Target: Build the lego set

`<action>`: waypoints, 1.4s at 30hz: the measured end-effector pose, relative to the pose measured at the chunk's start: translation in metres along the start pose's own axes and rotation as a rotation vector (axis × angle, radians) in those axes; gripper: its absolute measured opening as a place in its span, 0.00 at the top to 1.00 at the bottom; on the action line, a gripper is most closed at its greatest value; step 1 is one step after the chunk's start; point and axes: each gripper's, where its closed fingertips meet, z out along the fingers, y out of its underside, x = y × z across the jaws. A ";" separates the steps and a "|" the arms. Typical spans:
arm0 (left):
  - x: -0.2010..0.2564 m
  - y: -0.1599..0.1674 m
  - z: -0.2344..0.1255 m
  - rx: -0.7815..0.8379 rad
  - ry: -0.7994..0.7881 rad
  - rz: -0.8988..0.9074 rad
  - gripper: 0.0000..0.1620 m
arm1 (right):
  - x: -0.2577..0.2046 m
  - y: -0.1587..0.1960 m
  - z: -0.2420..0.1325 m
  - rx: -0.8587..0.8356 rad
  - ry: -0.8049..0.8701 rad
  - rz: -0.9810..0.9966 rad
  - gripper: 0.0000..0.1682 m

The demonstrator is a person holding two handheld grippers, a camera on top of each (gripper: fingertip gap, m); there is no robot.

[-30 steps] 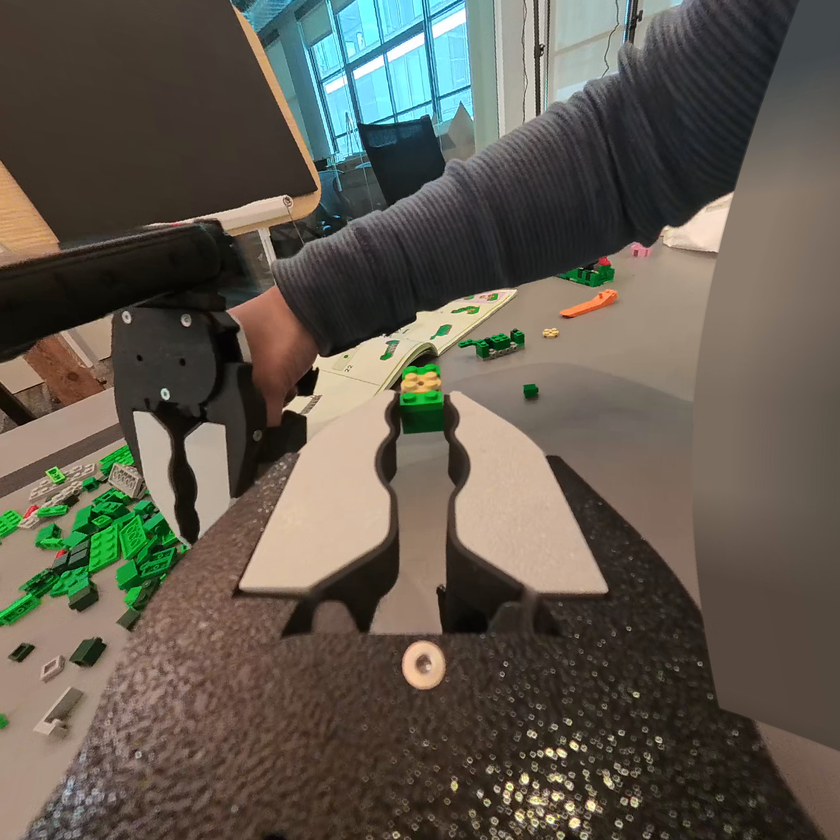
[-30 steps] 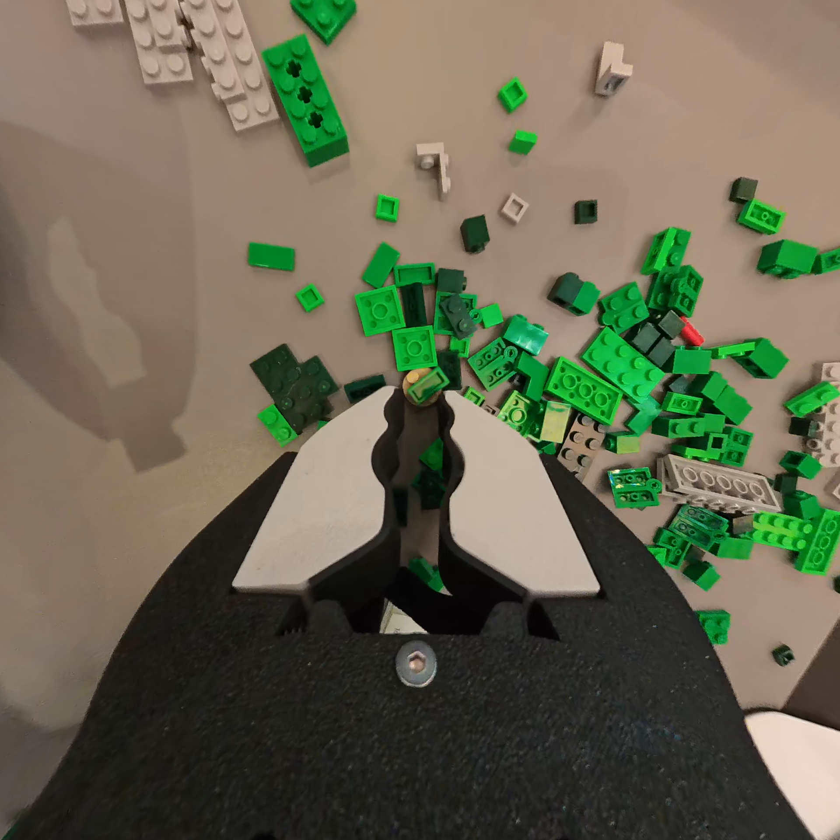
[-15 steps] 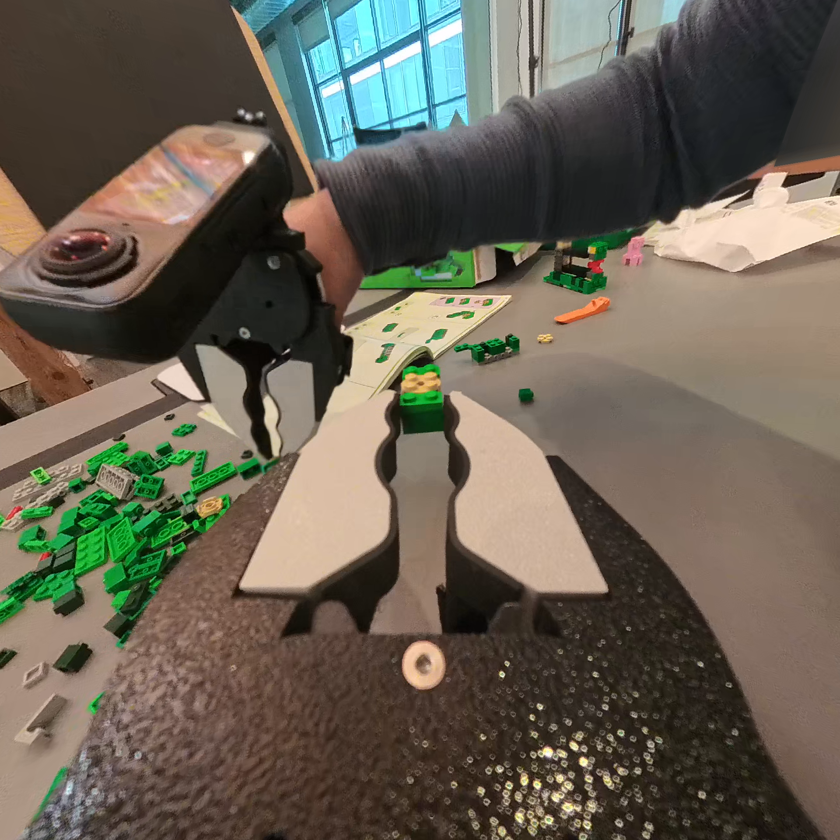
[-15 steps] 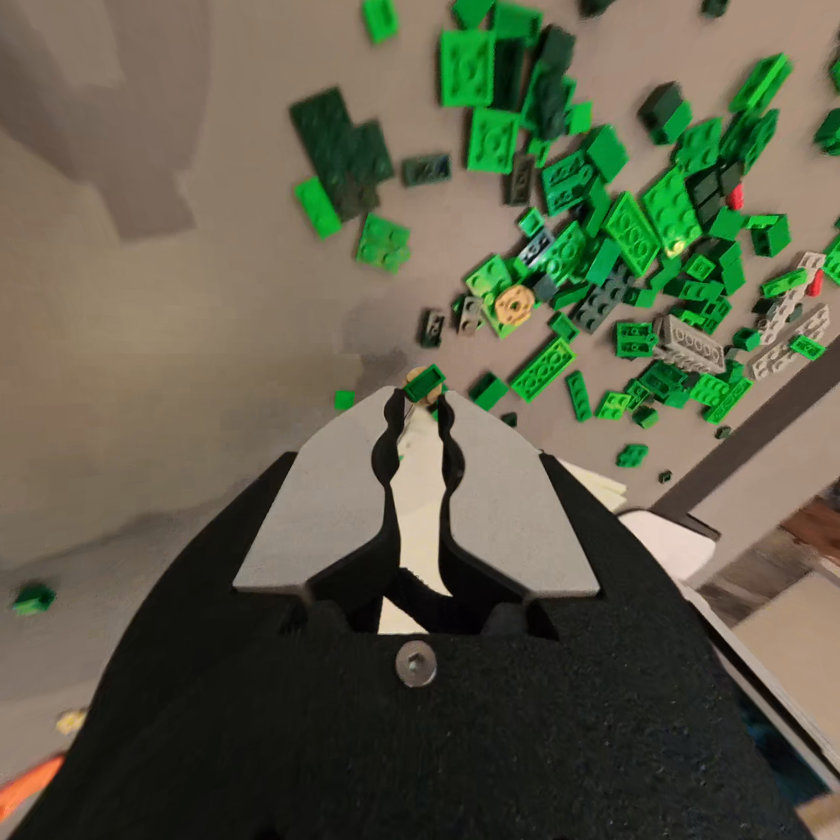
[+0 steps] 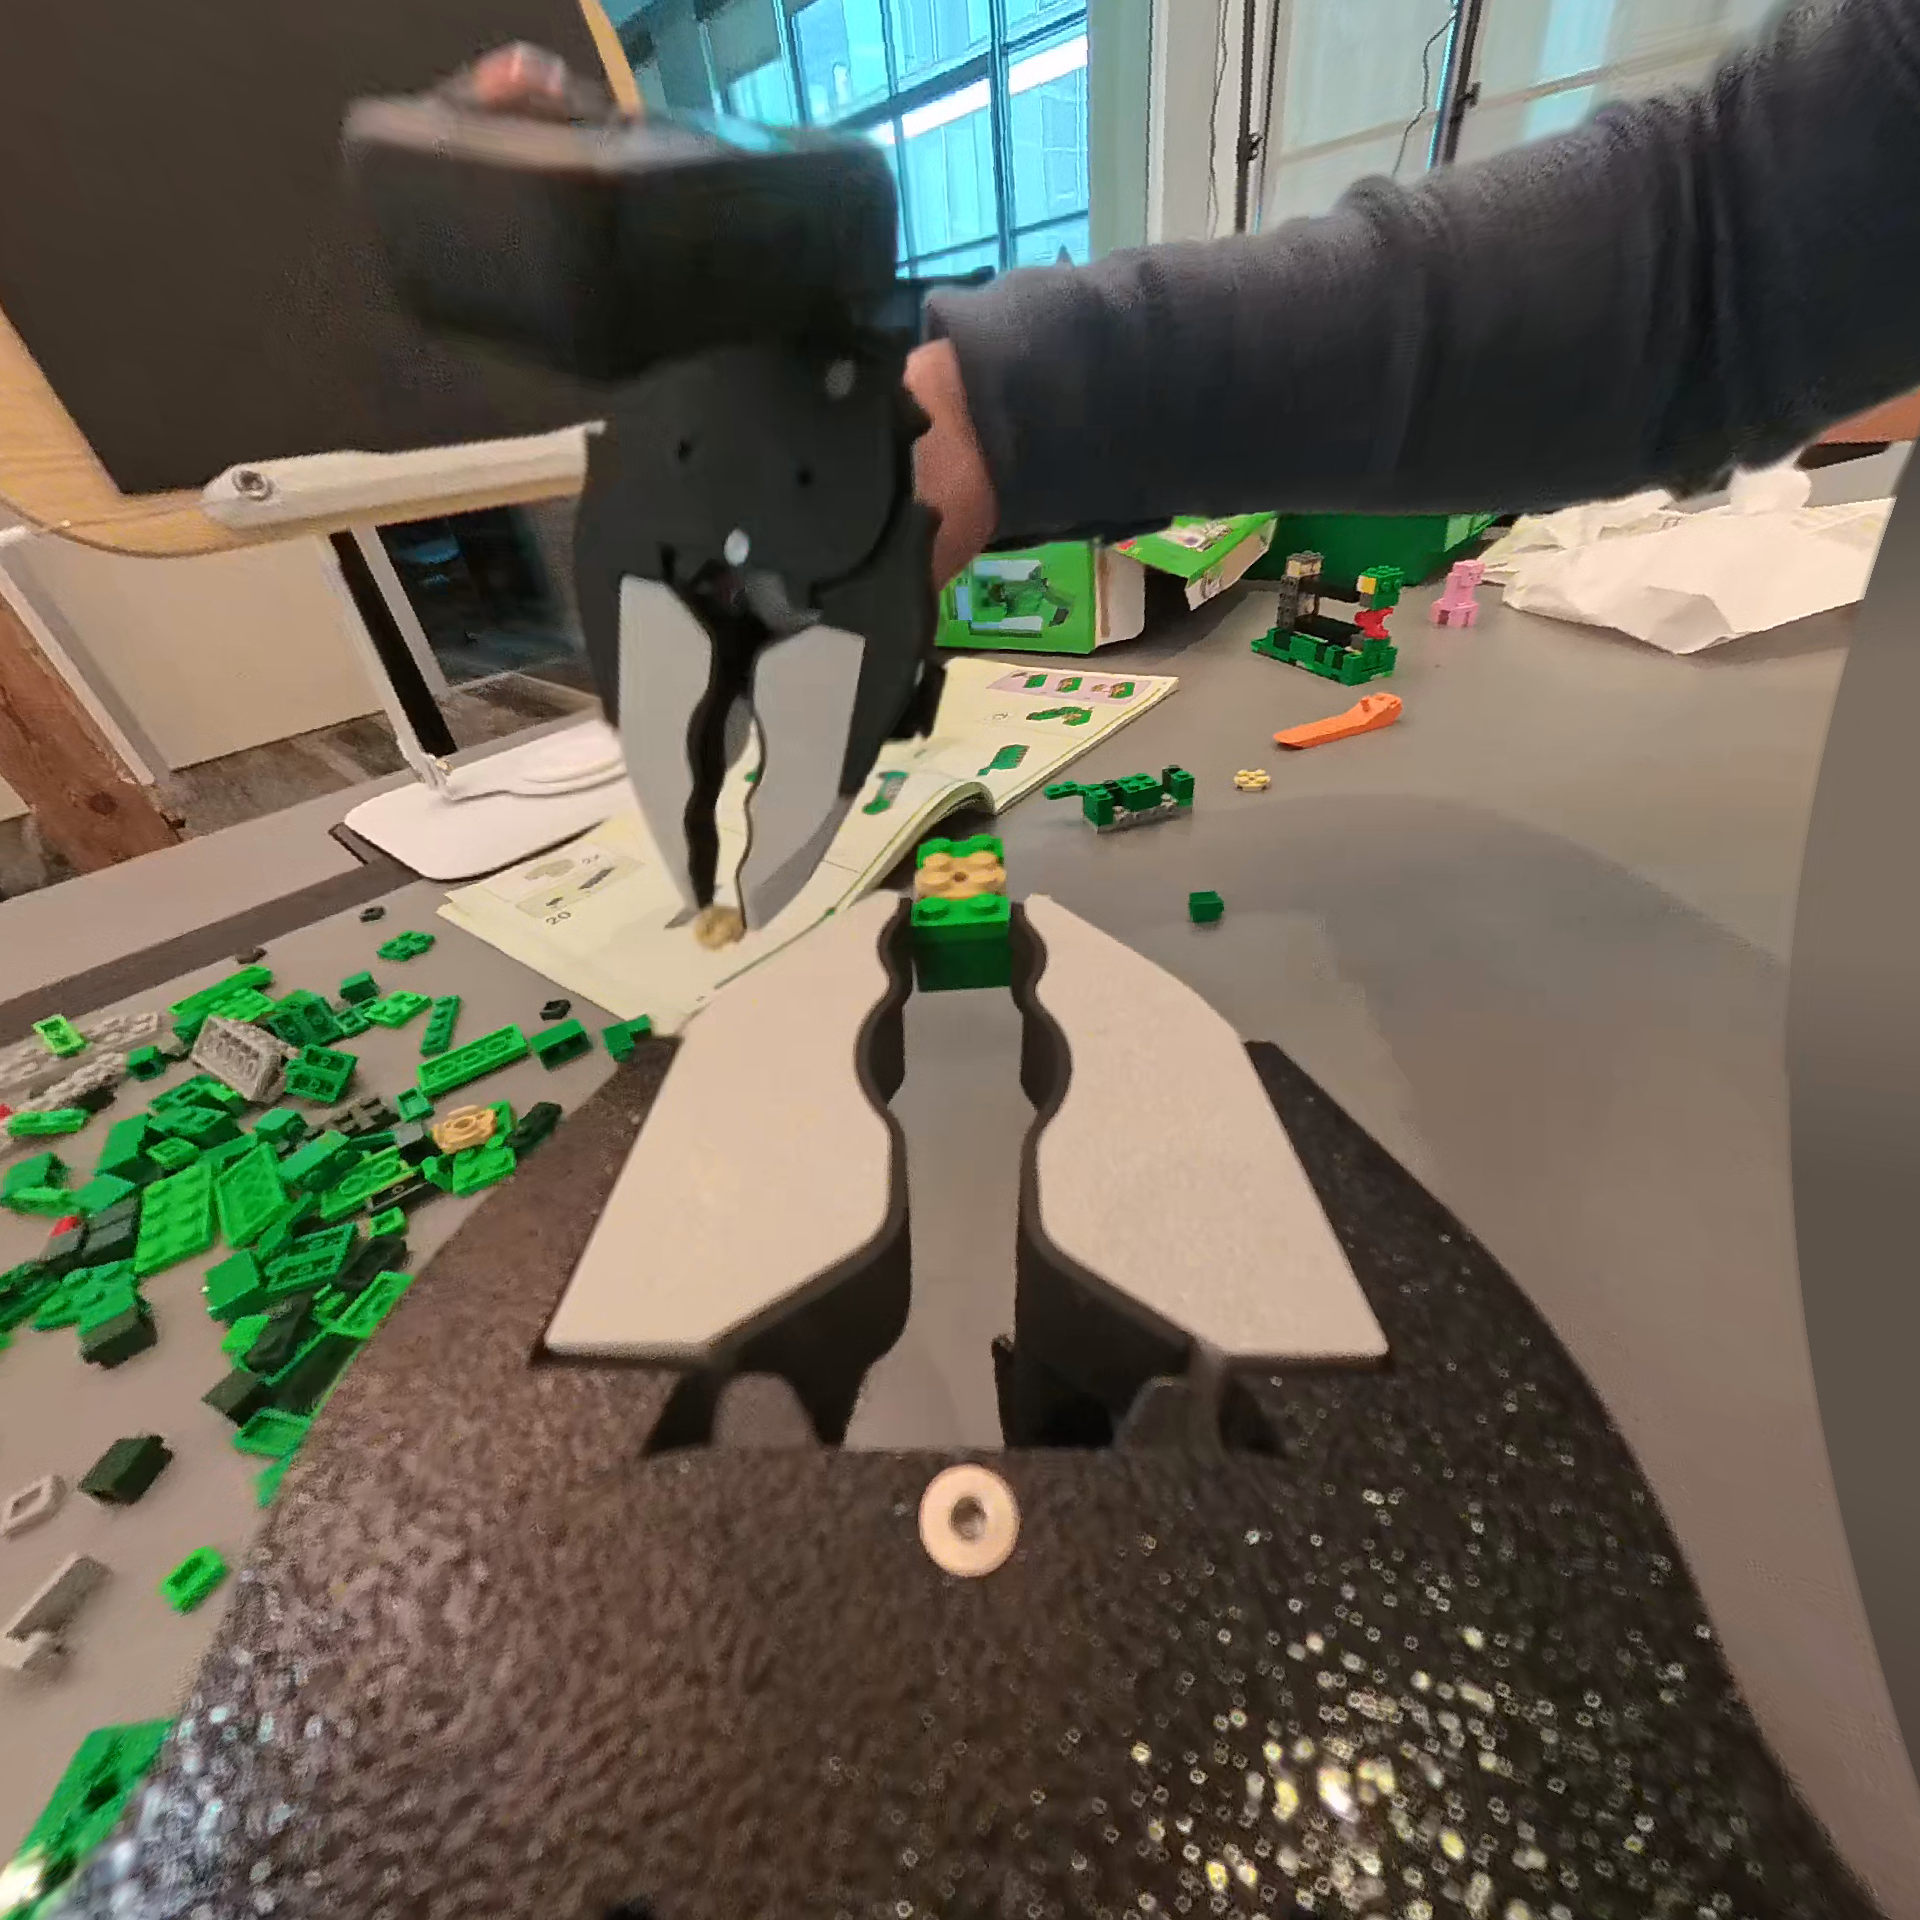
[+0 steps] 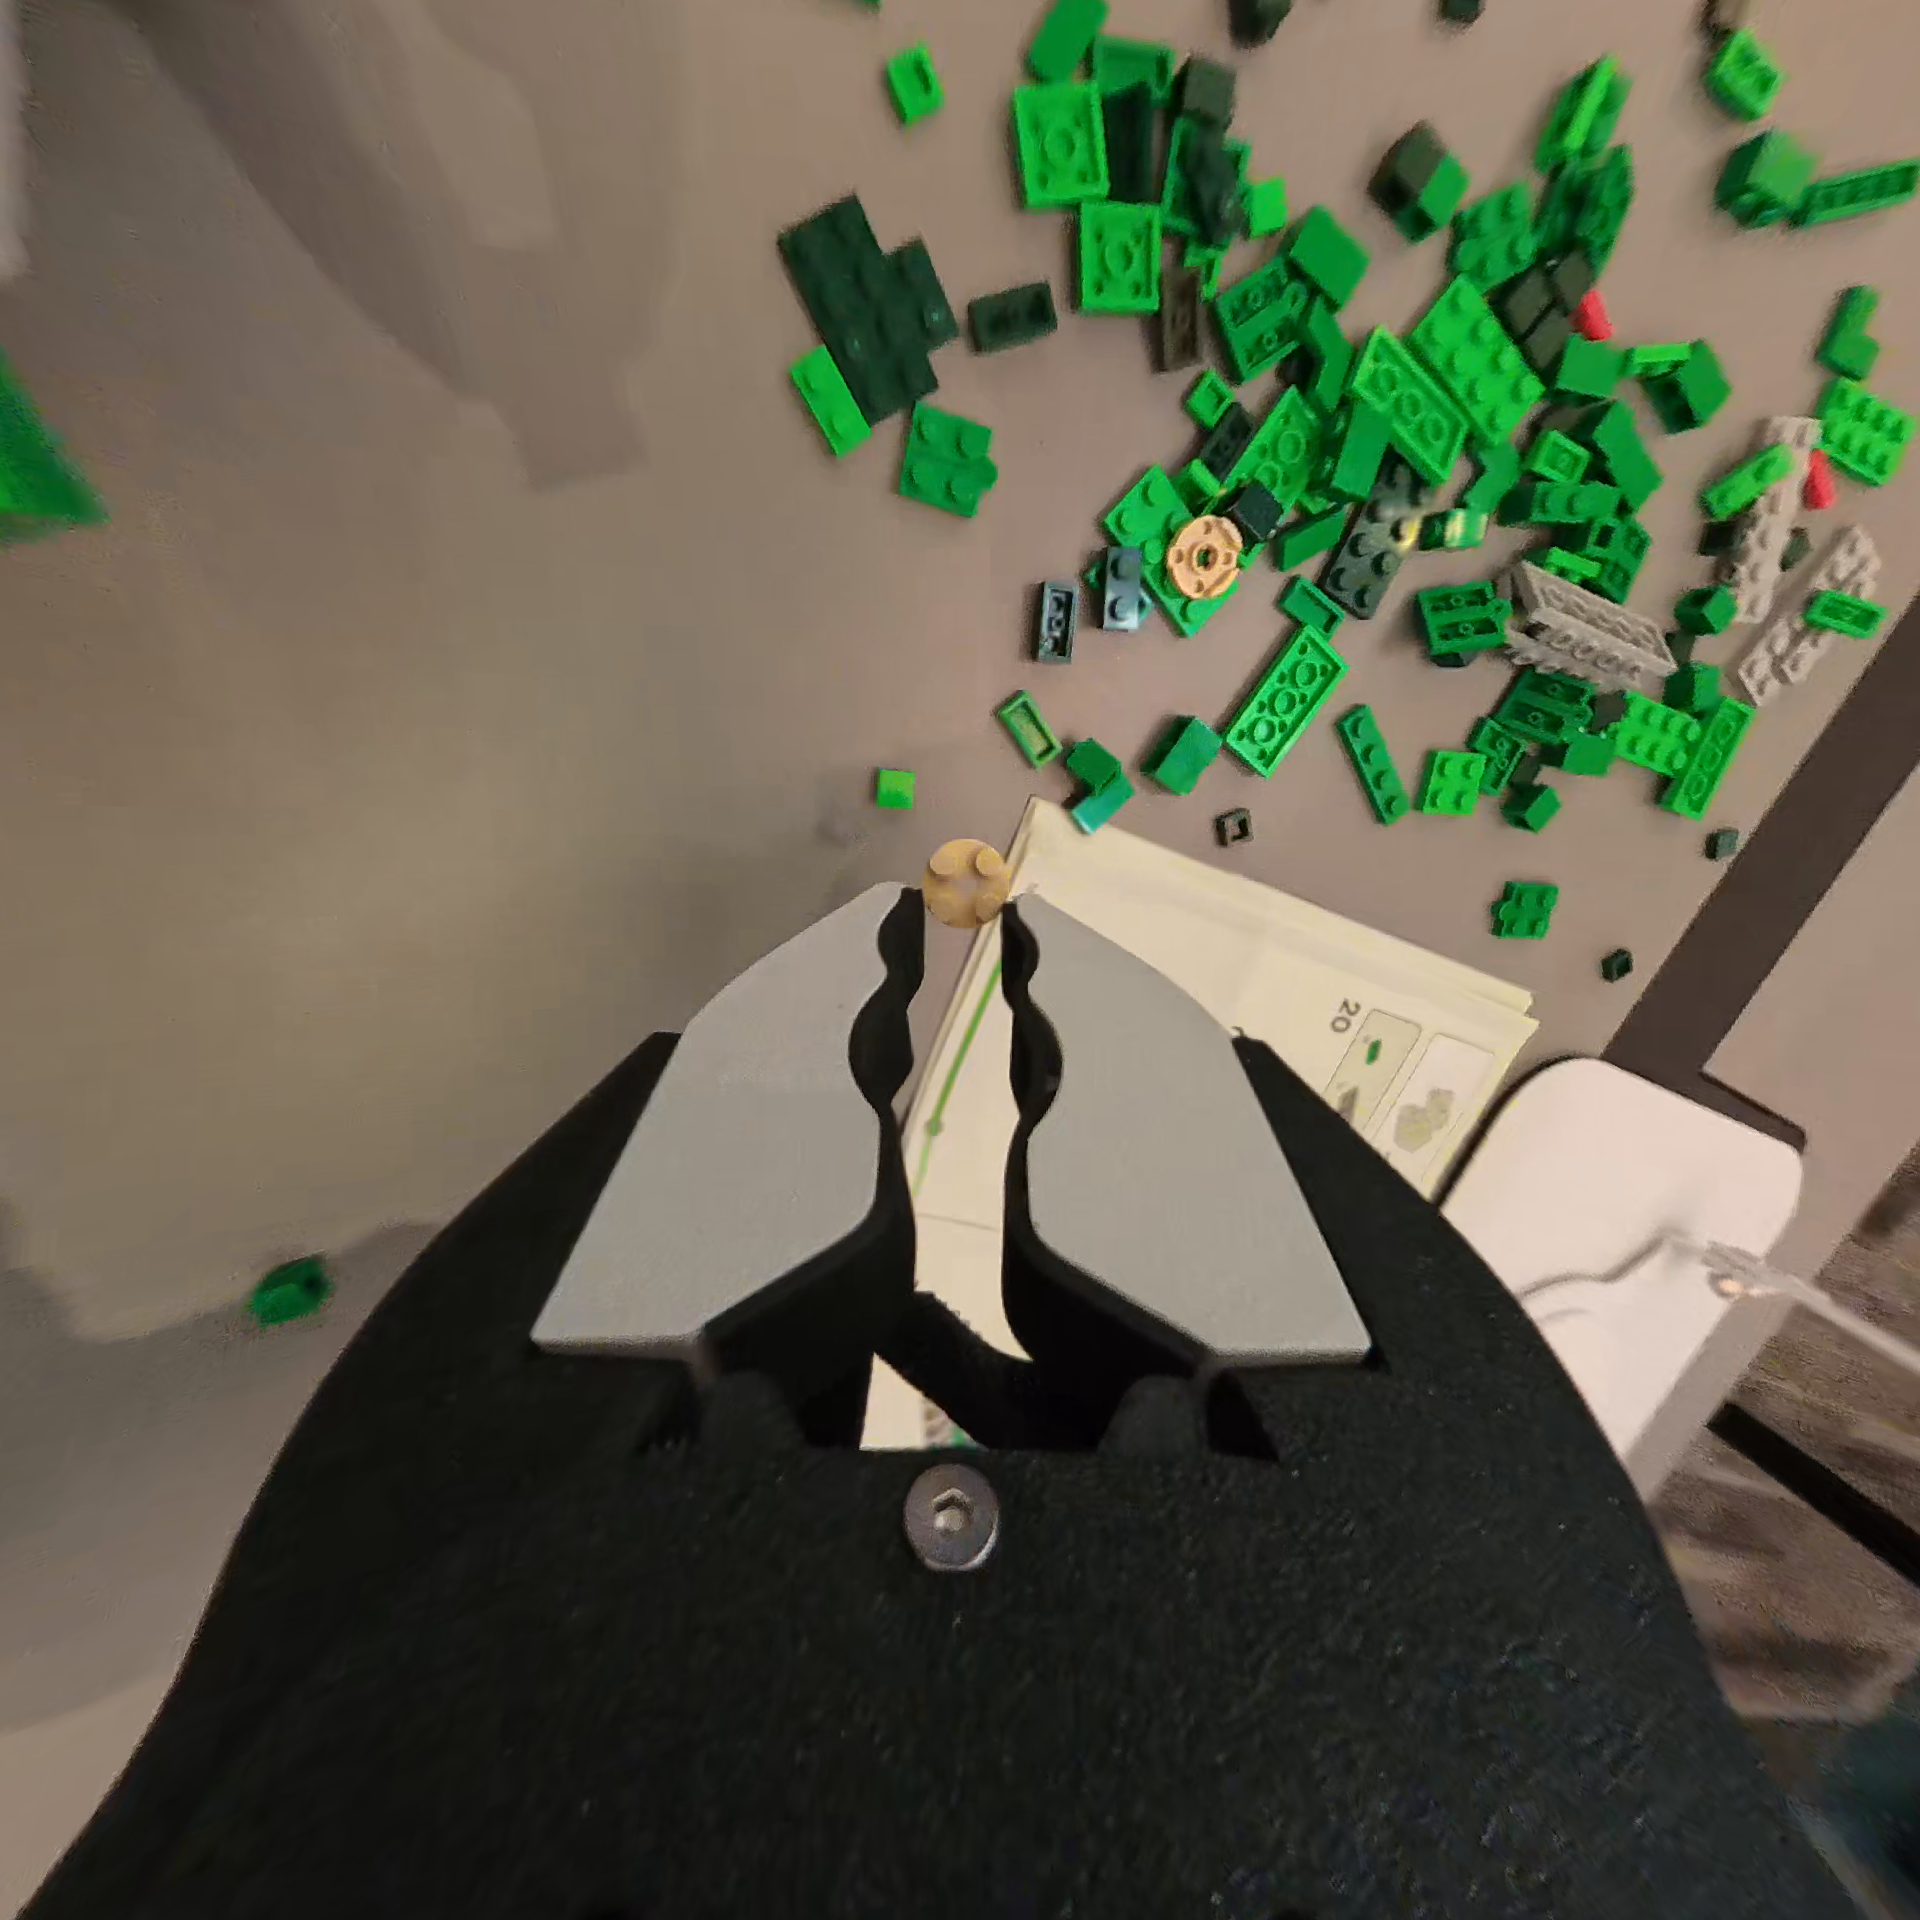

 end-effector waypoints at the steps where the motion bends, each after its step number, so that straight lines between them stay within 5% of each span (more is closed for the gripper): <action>1: 0.001 0.000 0.001 0.003 0.015 -0.018 0.90 | -0.004 -0.002 -0.009 0.051 0.000 0.019 0.92; 5: 0.003 -0.005 0.008 0.044 0.056 -0.082 0.90 | -0.041 -0.033 -0.060 0.358 -0.111 0.074 0.92; 8: 0.006 -0.007 0.016 0.053 0.085 -0.108 0.90 | -0.064 -0.042 -0.090 0.440 -0.145 0.066 0.92; 22: 0.046 -0.011 0.069 0.051 0.204 -0.064 0.90 | -0.101 -0.007 -0.100 0.251 -0.105 -0.010 0.92; 42: 0.051 -0.013 0.070 0.058 0.227 -0.071 0.90 | -0.108 -0.003 -0.095 0.188 -0.132 -0.060 0.92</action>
